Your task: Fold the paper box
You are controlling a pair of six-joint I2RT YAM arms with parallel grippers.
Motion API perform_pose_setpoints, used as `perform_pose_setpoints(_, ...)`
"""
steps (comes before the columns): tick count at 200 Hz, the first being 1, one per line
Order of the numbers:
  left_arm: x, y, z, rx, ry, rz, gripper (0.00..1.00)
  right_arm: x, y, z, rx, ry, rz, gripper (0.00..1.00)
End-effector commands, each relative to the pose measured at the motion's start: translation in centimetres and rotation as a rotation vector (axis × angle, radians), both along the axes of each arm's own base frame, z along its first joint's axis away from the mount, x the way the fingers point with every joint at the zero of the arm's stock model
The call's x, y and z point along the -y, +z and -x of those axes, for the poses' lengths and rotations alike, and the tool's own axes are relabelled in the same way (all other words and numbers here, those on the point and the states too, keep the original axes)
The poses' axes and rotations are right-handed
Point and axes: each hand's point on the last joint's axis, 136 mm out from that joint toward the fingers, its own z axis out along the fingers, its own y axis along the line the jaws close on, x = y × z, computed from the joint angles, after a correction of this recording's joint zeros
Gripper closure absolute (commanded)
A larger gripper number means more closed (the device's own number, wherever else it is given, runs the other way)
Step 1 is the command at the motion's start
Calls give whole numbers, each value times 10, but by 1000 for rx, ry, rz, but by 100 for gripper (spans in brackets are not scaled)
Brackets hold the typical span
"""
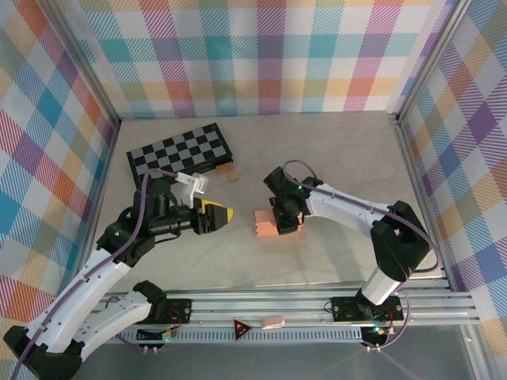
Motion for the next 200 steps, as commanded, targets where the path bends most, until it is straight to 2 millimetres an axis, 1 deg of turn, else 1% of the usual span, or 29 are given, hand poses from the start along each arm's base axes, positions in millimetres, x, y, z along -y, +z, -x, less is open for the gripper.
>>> perform_pose_setpoints(1, -3, 10, 1, 28, 9, 31, 44, -8, -3, -12, 111, 38, -44, 36)
perform_pose_setpoints(24, -6, 11, 4, 32, 14, 26, 44, -5, 1, -18, 179, 49, -51, 38)
perform_pose_setpoints(46, -8, 12, 5, 37, 20, 25, 44, -4, 9, -30, 294, 65, -61, 41)
perform_pose_setpoints(61, -9, 13, 5, 38, 23, 23, 44, -5, 20, -45, 414, 65, -92, 43)
perform_pose_setpoints(80, -10, 13, 6, 38, 26, 23, 44, -4, 26, -65, 567, 44, -155, 48)
perform_pose_setpoints(89, -10, 12, 7, 36, 27, 24, 44, -3, 28, -74, 641, 33, -181, 49)
perform_pose_setpoints(108, -11, 12, 8, 31, 25, 20, 44, -1, 39, -98, 798, 23, -245, 51)
perform_pose_setpoints(110, -11, 11, 9, 31, 25, 20, 45, 0, 37, -99, 801, 24, -244, 51)
perform_pose_setpoints(114, -11, 12, 9, 31, 26, 21, 45, -1, 43, -105, 842, 22, -269, 52)
perform_pose_setpoints(126, -12, 12, 10, 32, 29, 20, 45, 1, 43, -114, 892, 16, -291, 53)
perform_pose_setpoints(136, -13, 12, 10, 33, 30, 20, 45, 2, 38, -116, 893, 7, -297, 53)
perform_pose_setpoints(144, -13, 13, 10, 35, 34, 20, 45, 3, 32, -116, 878, 2, -292, 51)
perform_pose_setpoints(165, -14, 14, 9, 39, 44, 23, 44, 1, 18, -111, 801, 18, -270, 40)
perform_pose_setpoints(171, -15, 14, 9, 41, 45, 23, 45, 3, 13, -108, 763, 25, -248, 38)
perform_pose_setpoints(173, -15, 15, 9, 41, 46, 24, 44, 3, 14, -108, 755, 23, -245, 37)
perform_pose_setpoints(175, -15, 15, 9, 41, 47, 24, 44, 5, 9, -105, 728, 27, -225, 36)
perform_pose_setpoints(180, -15, 15, 9, 43, 47, 25, 45, 8, 6, -100, 687, 34, -195, 33)
perform_pose_setpoints(194, -15, 15, 9, 43, 52, 27, 45, 18, 6, -90, 615, 49, -117, 27)
perform_pose_setpoints(197, -16, 16, 8, 44, 54, 29, 45, 19, 9, -89, 608, 47, -111, 25)
perform_pose_setpoints(200, -16, 16, 8, 45, 56, 29, 45, 23, 6, -86, 581, 46, -93, 23)
